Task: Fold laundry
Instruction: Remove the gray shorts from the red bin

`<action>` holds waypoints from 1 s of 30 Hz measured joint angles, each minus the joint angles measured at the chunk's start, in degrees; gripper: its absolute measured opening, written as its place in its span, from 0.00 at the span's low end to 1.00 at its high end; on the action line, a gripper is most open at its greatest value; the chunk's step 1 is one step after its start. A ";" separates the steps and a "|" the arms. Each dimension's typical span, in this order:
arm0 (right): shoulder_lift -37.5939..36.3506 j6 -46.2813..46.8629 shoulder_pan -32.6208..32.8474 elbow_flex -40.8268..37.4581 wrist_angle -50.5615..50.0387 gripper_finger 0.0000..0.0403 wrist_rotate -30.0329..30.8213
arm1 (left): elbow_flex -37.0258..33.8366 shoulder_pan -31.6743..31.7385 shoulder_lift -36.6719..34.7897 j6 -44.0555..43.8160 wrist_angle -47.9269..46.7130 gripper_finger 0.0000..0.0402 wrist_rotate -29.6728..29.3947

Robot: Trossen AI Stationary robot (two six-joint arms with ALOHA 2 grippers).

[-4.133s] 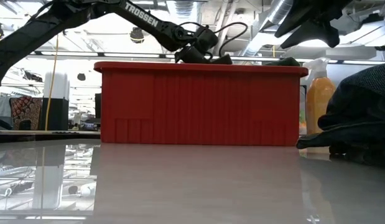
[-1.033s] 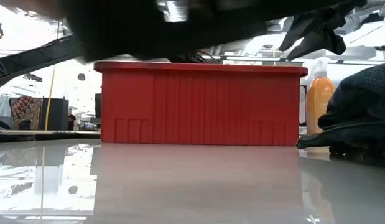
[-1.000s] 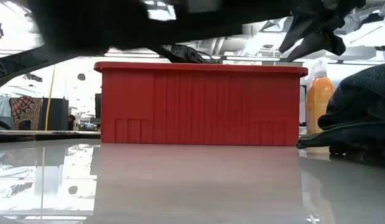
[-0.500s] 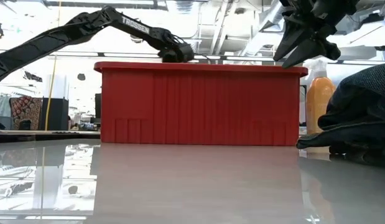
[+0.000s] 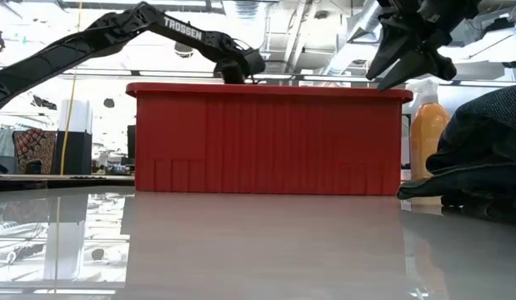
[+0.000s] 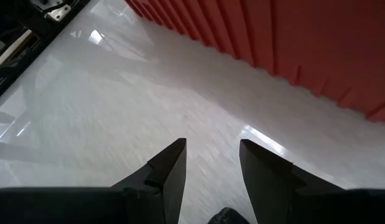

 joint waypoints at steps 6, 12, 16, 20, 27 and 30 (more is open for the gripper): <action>0.00 -0.02 0.04 0.00 1.23 0.44 0.00 | -3.06 -4.82 0.00 6.70 7.28 0.44 9.15; 0.00 0.00 0.04 0.00 1.62 0.44 -1.30 | -11.27 -8.70 0.11 15.32 18.03 0.62 10.41; 0.00 0.00 0.37 0.00 1.60 0.44 -1.45 | -18.65 -10.70 0.11 19.78 29.23 0.67 11.40; 0.00 -0.02 0.37 0.00 1.53 0.44 -1.75 | -23.60 -12.42 0.17 26.48 34.55 0.67 12.38; 0.00 -0.11 0.35 0.00 1.54 0.44 -5.97 | -22.88 -10.49 1.76 20.61 38.46 0.66 12.37; 0.00 -0.14 0.37 0.00 1.52 0.44 -6.34 | -19.28 -9.00 5.21 12.20 33.66 0.66 15.50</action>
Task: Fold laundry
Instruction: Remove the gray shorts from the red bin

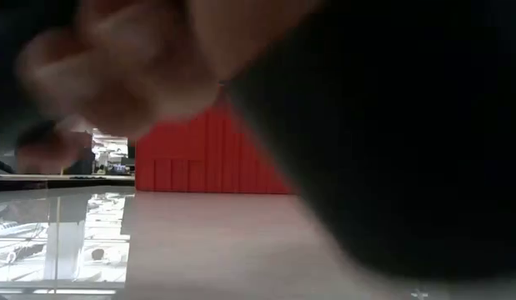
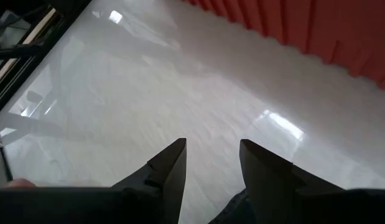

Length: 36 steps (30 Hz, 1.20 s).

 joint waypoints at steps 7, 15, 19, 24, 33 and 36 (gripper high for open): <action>0.00 0.46 -0.10 0.00 0.71 0.44 -2.43 | 9.72 2.31 6.86 -16.85 -9.80 0.65 5.62; 0.00 0.42 0.81 0.00 0.97 0.44 -2.58 | 10.56 0.32 6.68 -12.58 -13.25 0.26 -3.76; 0.00 -0.22 0.79 0.00 0.95 0.44 -2.54 | 10.39 -0.45 4.39 -12.03 -15.39 0.04 -6.37; 0.00 -1.85 0.76 0.00 0.99 0.44 -2.31 | 10.16 -0.79 -3.00 -11.09 -15.63 0.01 -6.27; -0.02 -3.18 0.74 0.00 1.50 0.44 2.80 | 10.40 -0.62 -28.91 -13.64 -9.39 0.00 -1.01; -0.02 -4.84 0.63 0.00 2.48 0.44 5.57 | 10.40 -0.53 -36.77 -17.77 -6.40 0.00 3.84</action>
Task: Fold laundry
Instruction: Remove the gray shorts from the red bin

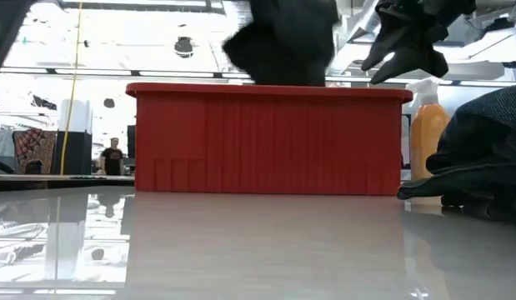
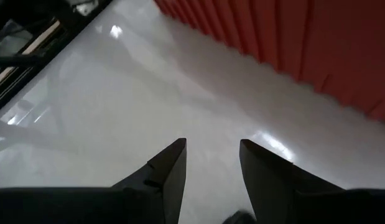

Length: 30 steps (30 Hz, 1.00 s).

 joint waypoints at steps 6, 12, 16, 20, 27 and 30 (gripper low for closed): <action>0.00 -8.17 -0.39 0.00 10.50 0.44 5.20 | 0.09 0.24 -12.61 -8.72 0.68 0.00 13.95; 0.00 -20.28 -1.11 0.00 31.62 0.44 2.25 | 0.02 -0.23 -20.87 -14.85 -7.86 0.00 27.85; 0.00 -26.99 -1.09 0.06 44.11 0.44 -1.52 | 0.02 -0.79 -26.65 -7.26 -24.48 0.00 32.12; 0.00 -28.63 -1.01 0.06 48.32 0.44 -1.87 | -0.12 -2.06 -31.36 0.20 -43.24 0.00 30.94; 0.00 -24.15 -0.32 0.07 48.61 0.44 -1.92 | -11.59 -6.93 -41.30 -8.05 -43.76 0.00 27.91; 0.02 -25.96 1.26 0.05 48.61 0.44 -2.28 | -22.11 -9.87 -46.78 -20.01 -32.32 0.00 22.64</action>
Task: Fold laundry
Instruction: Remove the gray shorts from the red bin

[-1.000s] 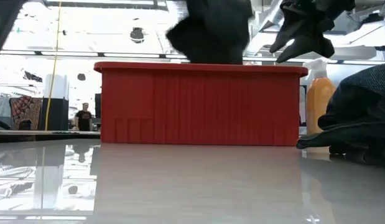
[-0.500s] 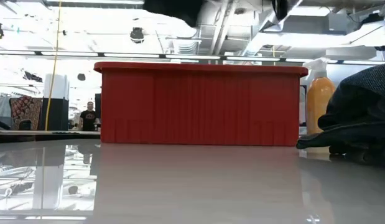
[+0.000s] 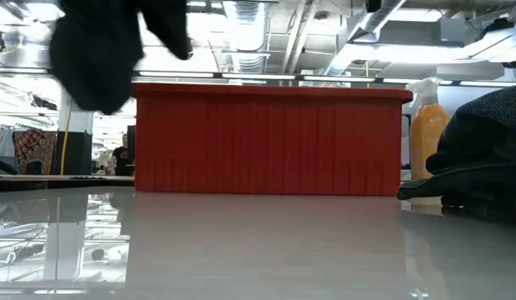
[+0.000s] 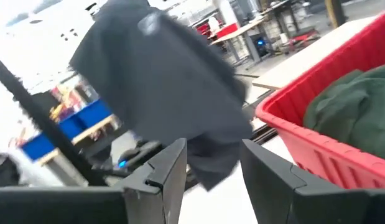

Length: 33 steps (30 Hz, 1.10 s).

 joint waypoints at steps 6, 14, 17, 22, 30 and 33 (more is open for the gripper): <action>0.00 -3.93 2.81 -0.01 0.02 0.44 -7.51 | -28.76 -10.22 -8.92 -20.25 31.84 0.00 -10.88; 0.00 -5.73 12.35 -0.01 -1.32 0.44 -13.53 | -53.51 -24.33 -1.42 -32.53 64.95 0.00 -31.17; 0.00 -5.75 16.88 -0.01 -1.39 0.44 -13.32 | -53.95 -28.32 3.70 -39.92 63.85 0.00 -41.12; 2.97 -7.55 23.47 -0.01 -2.19 0.44 -5.12 | -53.95 -31.10 12.76 -50.83 62.27 0.00 -47.03; 13.26 -21.32 25.38 5.69 -3.18 0.44 8.79 | -53.95 -31.11 23.22 -57.41 65.51 0.00 -44.96; 16.15 -21.46 24.02 9.95 -11.89 0.45 9.63 | -53.95 -30.30 24.82 -57.30 67.15 0.00 -42.94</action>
